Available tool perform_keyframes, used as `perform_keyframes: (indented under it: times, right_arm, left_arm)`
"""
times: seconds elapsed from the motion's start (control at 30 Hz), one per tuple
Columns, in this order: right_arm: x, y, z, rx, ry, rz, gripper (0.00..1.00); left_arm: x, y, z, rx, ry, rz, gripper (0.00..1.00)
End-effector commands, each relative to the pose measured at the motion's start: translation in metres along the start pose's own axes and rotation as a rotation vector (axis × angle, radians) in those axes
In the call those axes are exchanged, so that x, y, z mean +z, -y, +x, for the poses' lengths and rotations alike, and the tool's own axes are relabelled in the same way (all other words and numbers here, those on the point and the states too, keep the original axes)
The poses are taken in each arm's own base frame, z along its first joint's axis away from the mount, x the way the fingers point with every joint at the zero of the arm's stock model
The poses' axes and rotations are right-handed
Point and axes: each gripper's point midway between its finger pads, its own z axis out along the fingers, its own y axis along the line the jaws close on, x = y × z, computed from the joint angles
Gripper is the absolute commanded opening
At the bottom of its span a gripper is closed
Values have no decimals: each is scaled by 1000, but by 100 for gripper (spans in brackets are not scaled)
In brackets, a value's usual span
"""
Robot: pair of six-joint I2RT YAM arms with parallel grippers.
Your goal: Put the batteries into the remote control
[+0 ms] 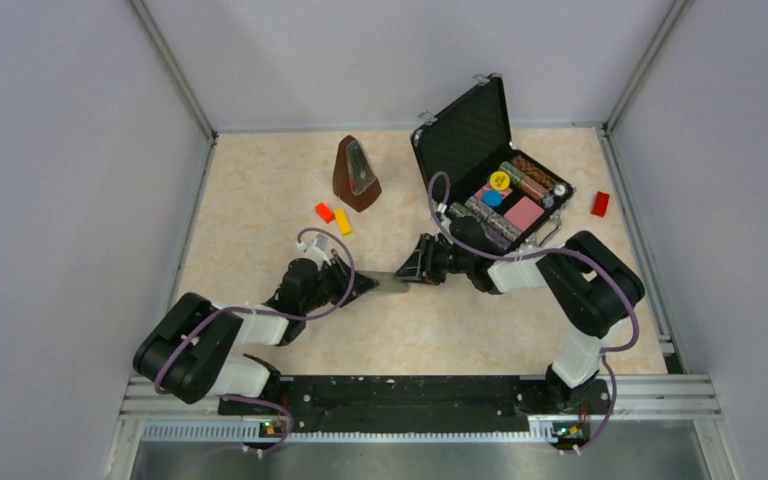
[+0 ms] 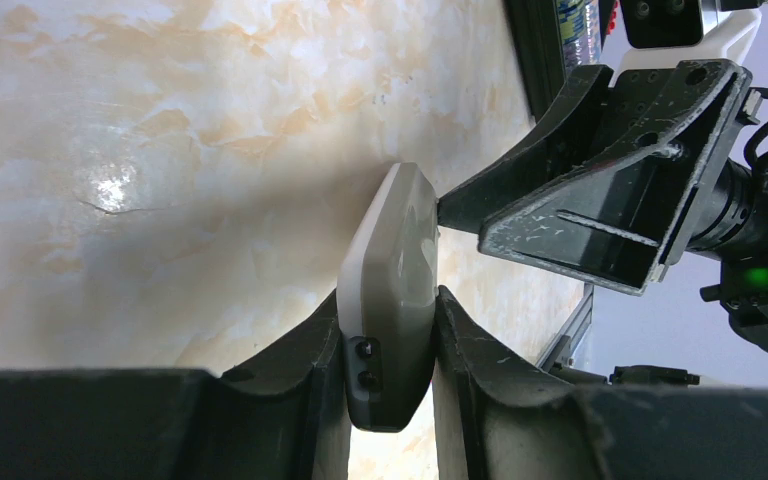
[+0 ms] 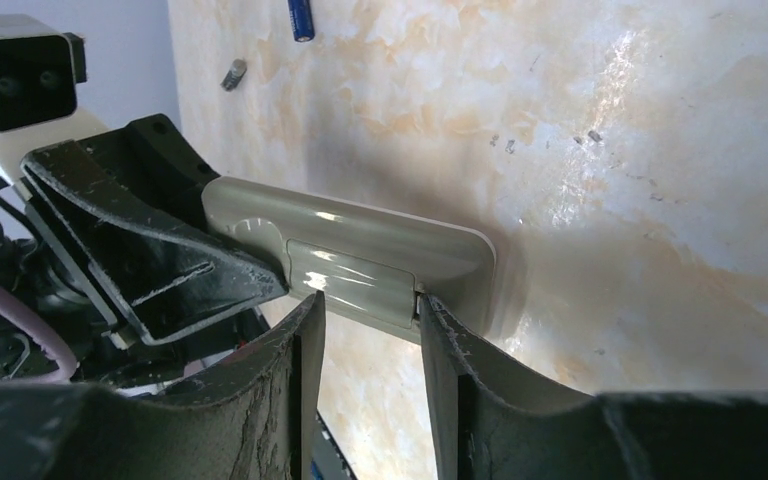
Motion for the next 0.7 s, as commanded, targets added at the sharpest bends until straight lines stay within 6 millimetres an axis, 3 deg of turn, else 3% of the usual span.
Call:
perform_keyframes:
  times: [0.0, 0.3, 0.67]
  right_arm:
    - [9, -6, 35, 15, -119, -107, 40]
    - [5, -34, 38, 7, -136, -289, 40]
    - [-13, -87, 17, -39, -52, -479, 41]
  left_arm:
    - [-11, -56, 50, 38, -195, -189, 0]
    - [-10, -54, 47, 34, -181, -189, 0]
    - [-11, -61, 47, 35, -186, -238, 0]
